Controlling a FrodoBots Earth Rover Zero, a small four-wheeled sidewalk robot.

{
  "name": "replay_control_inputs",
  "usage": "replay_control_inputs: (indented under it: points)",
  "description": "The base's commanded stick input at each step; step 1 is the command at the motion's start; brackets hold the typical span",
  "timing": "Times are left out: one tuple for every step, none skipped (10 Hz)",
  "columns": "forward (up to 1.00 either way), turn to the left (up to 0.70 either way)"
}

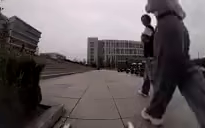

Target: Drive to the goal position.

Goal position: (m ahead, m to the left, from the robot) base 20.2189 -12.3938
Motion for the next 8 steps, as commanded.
replay_control_inputs:
  points:
    - [0.02,0.0]
    - [0.0,0.0]
    - [0.0,0.0]
    - [0.0,0.0]
    - [0.0,0.0]
    - [0.0,0.0]
    - [0.02,0.0]
    - [0.0,0.0]
